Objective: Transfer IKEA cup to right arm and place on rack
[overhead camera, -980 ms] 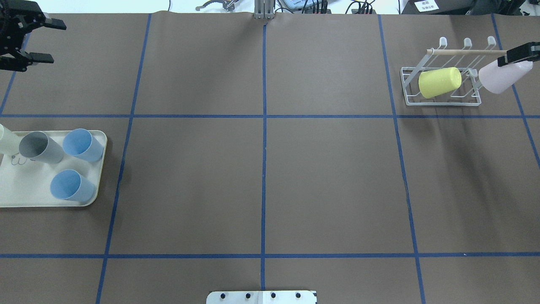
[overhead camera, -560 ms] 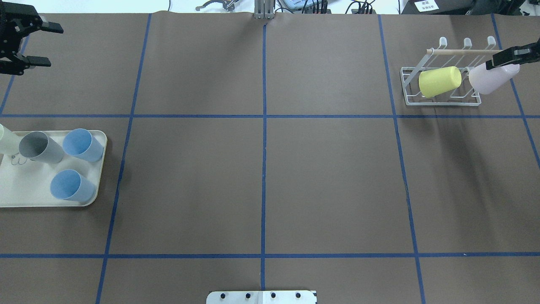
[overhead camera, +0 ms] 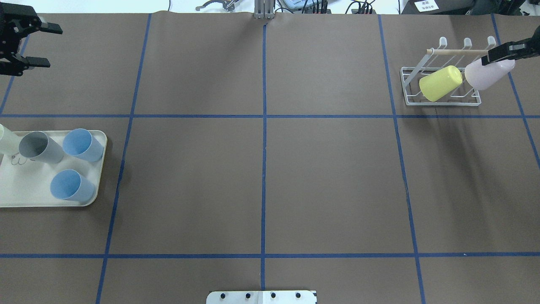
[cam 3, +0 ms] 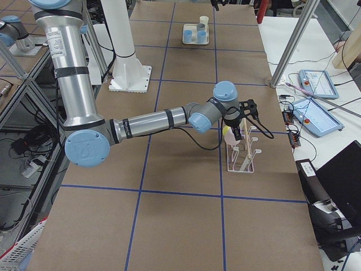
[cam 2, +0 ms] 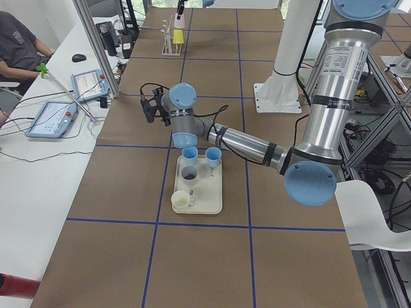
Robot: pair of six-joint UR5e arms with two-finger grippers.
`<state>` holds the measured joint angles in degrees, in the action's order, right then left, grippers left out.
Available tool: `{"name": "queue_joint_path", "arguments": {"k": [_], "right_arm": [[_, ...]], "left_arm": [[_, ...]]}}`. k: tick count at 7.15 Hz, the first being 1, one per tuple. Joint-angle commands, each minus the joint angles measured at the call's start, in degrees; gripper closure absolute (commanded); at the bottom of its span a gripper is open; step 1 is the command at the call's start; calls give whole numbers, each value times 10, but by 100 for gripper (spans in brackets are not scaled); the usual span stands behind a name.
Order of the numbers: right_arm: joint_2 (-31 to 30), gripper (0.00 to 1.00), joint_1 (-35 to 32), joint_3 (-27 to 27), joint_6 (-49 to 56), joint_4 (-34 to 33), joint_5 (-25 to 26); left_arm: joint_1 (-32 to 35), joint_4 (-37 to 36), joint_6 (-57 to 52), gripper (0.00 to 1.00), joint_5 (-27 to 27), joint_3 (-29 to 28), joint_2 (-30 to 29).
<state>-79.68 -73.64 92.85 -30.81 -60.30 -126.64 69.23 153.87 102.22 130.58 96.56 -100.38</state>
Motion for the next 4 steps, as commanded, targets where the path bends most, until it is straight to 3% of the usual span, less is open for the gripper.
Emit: {"name": "queue_joint_path", "arguments": {"k": [1, 4], "right_arm": [[1, 65, 1, -11, 4, 1, 3], [9, 65, 2, -27, 4, 3, 3]], "left_arm": [[-1, -2, 0, 0, -1, -1, 0], [-3, -2, 2, 0, -1, -1, 0]]}}
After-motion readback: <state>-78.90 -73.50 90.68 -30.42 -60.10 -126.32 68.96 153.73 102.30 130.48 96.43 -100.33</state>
